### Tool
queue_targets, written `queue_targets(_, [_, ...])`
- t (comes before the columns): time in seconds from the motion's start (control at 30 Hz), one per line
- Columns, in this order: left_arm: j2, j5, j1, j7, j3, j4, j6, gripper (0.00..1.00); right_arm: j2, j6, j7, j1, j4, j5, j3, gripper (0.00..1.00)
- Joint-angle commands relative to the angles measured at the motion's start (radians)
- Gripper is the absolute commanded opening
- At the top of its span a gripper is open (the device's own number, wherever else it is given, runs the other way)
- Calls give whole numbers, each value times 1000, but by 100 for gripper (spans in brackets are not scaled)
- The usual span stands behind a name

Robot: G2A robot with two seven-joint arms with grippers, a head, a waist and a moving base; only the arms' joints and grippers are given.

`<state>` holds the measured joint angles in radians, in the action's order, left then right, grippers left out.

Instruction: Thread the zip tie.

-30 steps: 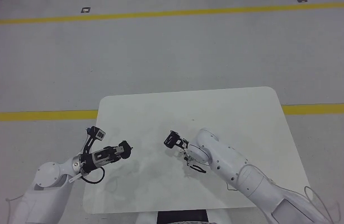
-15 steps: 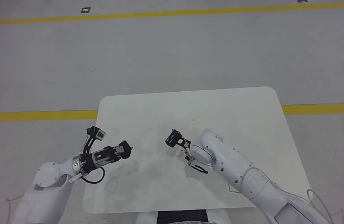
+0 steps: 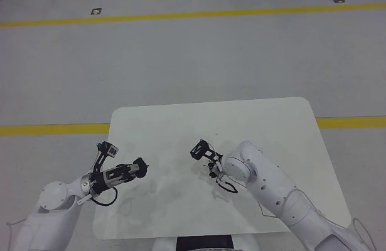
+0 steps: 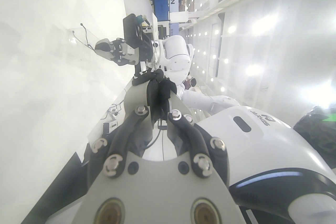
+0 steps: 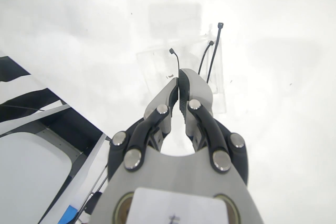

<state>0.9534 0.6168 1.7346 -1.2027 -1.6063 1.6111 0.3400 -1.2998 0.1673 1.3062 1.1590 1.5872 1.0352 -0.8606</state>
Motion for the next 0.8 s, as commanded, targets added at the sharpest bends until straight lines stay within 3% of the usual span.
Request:
queue_targets(0.0, [0, 0, 0, 0, 0, 0, 0, 0, 4, 5, -10, 7, 6, -37, -21, 0])
queue_targets(0.37, [0, 0, 0, 0, 0, 0, 0, 0, 24, 19, -45, 39, 11, -190, -113, 0])
queue_targets(0.77, [0, 0, 0, 0, 0, 0, 0, 0, 30, 4, -70, 29, -5, -216, -101, 0])
